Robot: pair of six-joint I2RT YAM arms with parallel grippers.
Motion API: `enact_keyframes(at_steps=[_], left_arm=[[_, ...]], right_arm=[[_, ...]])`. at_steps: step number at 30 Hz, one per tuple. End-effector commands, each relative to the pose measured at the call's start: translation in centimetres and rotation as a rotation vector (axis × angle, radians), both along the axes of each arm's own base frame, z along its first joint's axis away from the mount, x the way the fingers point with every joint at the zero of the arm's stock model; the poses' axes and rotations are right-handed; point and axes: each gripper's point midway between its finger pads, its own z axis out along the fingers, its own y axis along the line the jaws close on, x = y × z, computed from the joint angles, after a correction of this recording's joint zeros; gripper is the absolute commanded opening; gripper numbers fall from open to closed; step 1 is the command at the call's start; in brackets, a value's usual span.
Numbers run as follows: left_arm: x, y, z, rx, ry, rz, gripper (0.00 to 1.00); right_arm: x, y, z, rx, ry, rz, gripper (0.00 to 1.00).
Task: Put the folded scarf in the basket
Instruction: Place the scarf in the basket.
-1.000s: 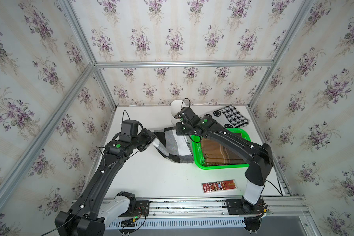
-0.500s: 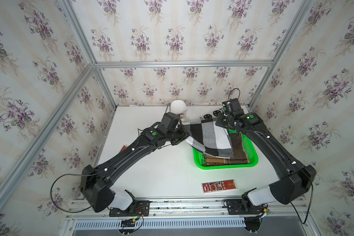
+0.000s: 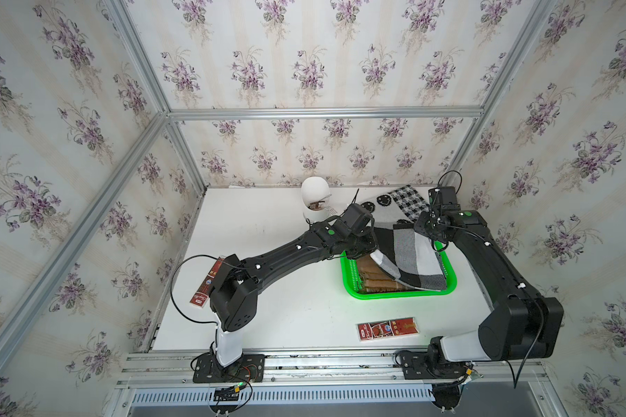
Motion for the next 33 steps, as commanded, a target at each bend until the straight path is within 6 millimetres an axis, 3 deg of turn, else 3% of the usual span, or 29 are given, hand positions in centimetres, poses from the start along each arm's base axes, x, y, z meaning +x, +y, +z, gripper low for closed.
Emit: enact_keyframes(at_steps=[1, 17, 25, 33], left_arm=[[-0.1, -0.1, 0.0, 0.000, -0.023, 0.004, 0.00], [-1.8, 0.4, -5.4, 0.075, 0.057, -0.017, 0.00], [-2.6, 0.8, -7.1, 0.111, 0.087, -0.022, 0.00], [-3.2, 0.8, -9.1, 0.130, 0.143, -0.032, 0.12]], right_arm=[[1.9, -0.4, 0.8, -0.020, -0.059, -0.015, 0.00], [2.7, -1.5, -3.6, -0.029, 0.021, -0.084, 0.00], [3.0, -2.2, -5.3, -0.059, 0.063, -0.127, 0.00], [2.8, -3.0, -7.1, -0.084, 0.099, -0.196, 0.00]])
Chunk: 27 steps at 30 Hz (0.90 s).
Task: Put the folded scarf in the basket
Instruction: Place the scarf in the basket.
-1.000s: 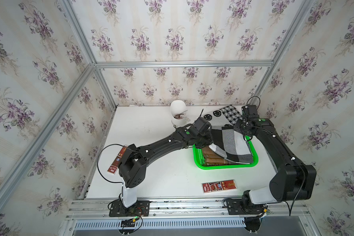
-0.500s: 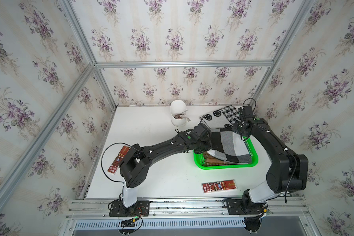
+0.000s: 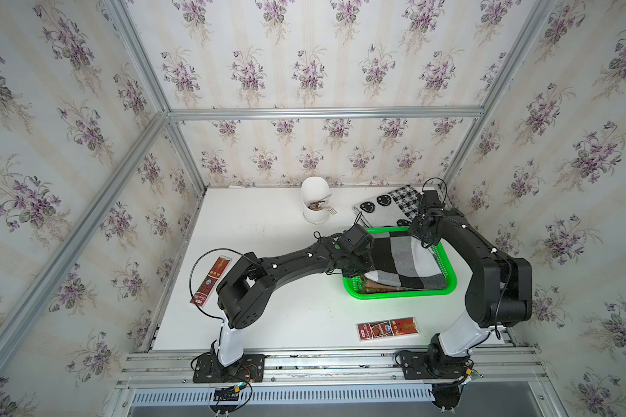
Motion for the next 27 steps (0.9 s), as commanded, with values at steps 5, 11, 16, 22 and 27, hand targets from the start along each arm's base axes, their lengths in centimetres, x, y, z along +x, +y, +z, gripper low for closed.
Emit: enact_keyframes(at_steps=[5, 11, 16, 22, 27], left_arm=[[-1.0, 0.7, -0.4, 0.009, 0.042, 0.014, 0.35], [-1.0, 1.9, 4.2, 0.015, -0.059, 0.026, 0.81], [-1.3, 3.2, 9.7, -0.006, -0.170, 0.035, 0.90], [0.2, 6.0, 8.0, 0.034, -0.112, 0.052, 0.76], [1.8, 7.6, 4.3, 0.106, -0.096, 0.023, 0.64]], right_arm=[[0.5, -1.2, -0.3, -0.045, -0.025, -0.080, 0.15], [0.4, -1.8, 2.1, -0.062, -0.101, -0.122, 0.64], [0.0, -2.7, 5.7, -0.086, -0.202, -0.166, 0.66], [-0.4, -2.4, 7.0, -0.060, -0.237, -0.171, 0.58], [-1.0, -1.1, 7.5, -0.027, -0.253, -0.118, 0.52]])
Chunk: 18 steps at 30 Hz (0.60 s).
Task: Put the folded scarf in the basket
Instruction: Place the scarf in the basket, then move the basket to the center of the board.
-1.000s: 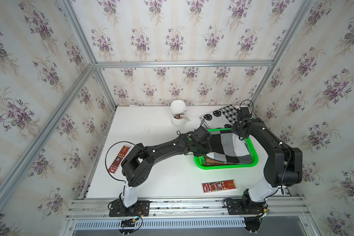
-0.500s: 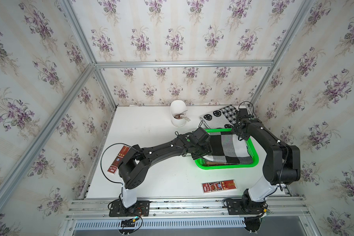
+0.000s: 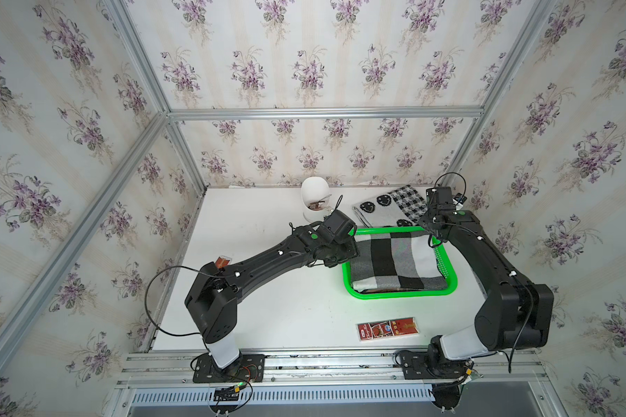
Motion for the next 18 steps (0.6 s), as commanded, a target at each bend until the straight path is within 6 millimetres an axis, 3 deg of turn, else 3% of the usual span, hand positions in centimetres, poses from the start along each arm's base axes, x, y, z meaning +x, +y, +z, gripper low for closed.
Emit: enact_keyframes(at_steps=[1, 6, 11, 14, 18], left_arm=[[0.2, 0.7, -2.1, 0.053, 0.010, -0.063, 0.64], [0.5, 1.4, -5.2, 0.106, 0.058, -0.068, 0.68], [1.0, -0.1, -8.0, 0.115, 0.102, -0.109, 0.66], [1.3, 0.6, -9.0, 0.170, 0.104, -0.093, 0.52], [1.5, 4.2, -8.6, 0.286, 0.052, -0.034, 0.34]], right_arm=[[-0.4, 0.9, 0.4, 0.014, -0.016, 0.040, 0.51], [-1.4, 1.1, 0.5, 0.015, -0.017, 0.056, 0.51], [-1.5, 1.4, 0.6, 0.026, -0.022, 0.067, 0.51], [-1.5, 1.4, 0.8, 0.024, -0.028, 0.066, 0.51], [-1.4, 1.3, 1.2, 0.021, -0.036, 0.068, 0.51]])
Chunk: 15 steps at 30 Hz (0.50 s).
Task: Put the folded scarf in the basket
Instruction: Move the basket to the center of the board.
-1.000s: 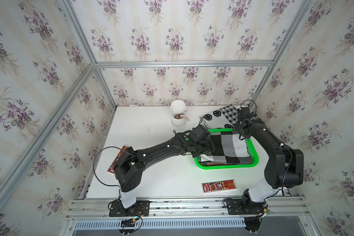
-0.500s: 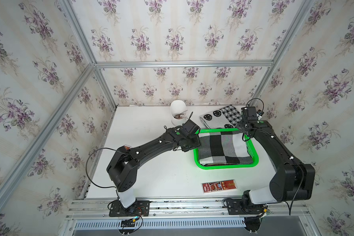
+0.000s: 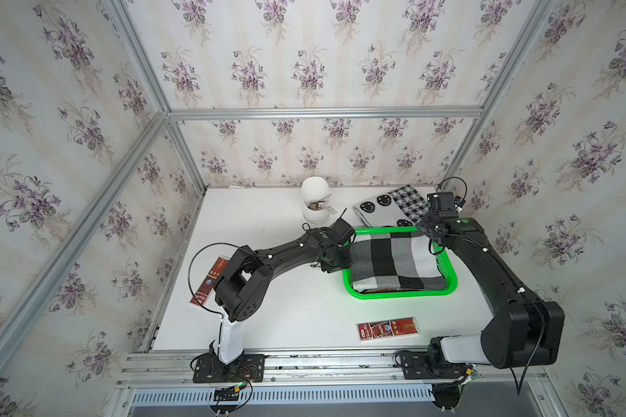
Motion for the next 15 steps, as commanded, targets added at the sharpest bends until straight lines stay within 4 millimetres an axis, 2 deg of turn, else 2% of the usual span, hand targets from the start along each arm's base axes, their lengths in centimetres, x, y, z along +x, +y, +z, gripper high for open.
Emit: enact_keyframes(at_steps=[1, 5, 8, 15], left_arm=[[0.2, 4.2, 0.4, 0.140, -0.056, 0.049, 0.30], [-0.4, 8.9, 0.8, 0.191, -0.060, 0.109, 0.20], [-1.1, 12.6, 1.5, 0.223, -0.071, 0.130, 0.21], [-4.9, 22.8, 3.1, 0.376, -0.010, 0.150, 0.18]], right_arm=[[0.1, 0.0, 0.6, -0.008, -0.016, 0.005, 0.51], [0.5, 0.3, 0.6, 0.010, -0.025, 0.014, 0.51], [0.8, 0.5, 0.5, 0.018, -0.025, 0.018, 0.51], [1.8, 0.4, 0.5, 0.011, -0.039, 0.006, 0.51]])
